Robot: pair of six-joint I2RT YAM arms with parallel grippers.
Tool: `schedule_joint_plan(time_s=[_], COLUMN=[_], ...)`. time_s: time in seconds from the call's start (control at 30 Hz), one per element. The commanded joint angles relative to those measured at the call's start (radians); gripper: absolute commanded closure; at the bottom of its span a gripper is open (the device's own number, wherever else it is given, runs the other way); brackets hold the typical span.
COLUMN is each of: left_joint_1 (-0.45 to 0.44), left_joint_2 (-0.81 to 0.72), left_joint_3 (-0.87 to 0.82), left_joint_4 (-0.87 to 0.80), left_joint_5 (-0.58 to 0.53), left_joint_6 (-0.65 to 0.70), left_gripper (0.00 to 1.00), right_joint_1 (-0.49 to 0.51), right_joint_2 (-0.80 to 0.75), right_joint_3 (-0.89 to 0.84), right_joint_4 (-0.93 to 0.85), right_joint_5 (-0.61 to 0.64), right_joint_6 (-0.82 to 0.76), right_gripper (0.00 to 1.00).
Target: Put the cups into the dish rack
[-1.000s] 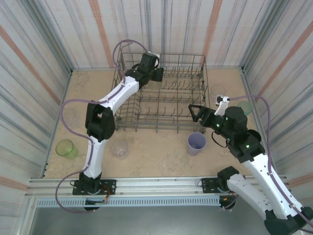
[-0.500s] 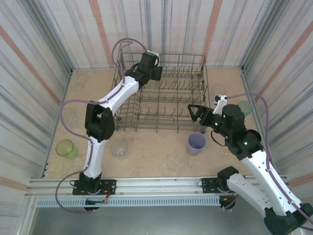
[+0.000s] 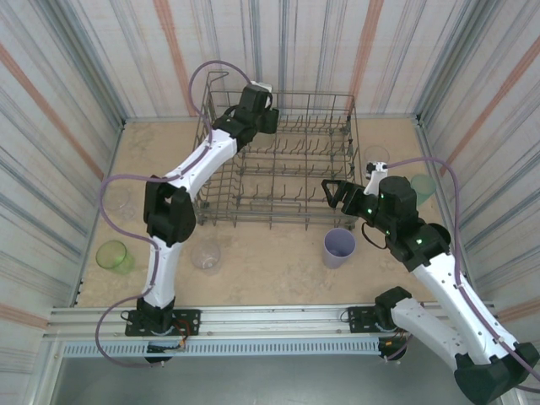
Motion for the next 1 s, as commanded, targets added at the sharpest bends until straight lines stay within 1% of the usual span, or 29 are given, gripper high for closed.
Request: schedule_joint_plan(time_s=[0.0,0.37,0.6,0.8,0.97], left_joint_1=[0.013,0.019,0.019,0.019,0.019], left_joint_2=[-0.052,0.046,0.049,0.053,0.071], left_joint_3=[0.036,0.031,-0.018,-0.064,-0.088], left_joint_4=[0.054,0.114,0.163,0.199,0.220], left_joint_5=[0.002,0.018,0.049,0.036,0.001], left_joint_6=[-0.012,-0.030,-0.038,-0.016,0.012], left_gripper=[0.88,0.90,0.91,0.92,0.94], right_joint_1=[-0.009,-0.030,-0.044,-0.047,-0.049], right_joint_2=[0.004,0.012,0.021,0.025,0.027], right_joint_3=[0.012,0.008,0.007,0.008,0.008], right_joint_4=[0.018,0.023,0.024,0.030,0.029], right_joint_5=[-0.007,-0.022,-0.031,-0.034,-0.036], right_joint_6=[-0.030,-0.030,-0.032,-0.030,-0.030], right_gripper=[0.01,0.01,0.01,0.01,0.01])
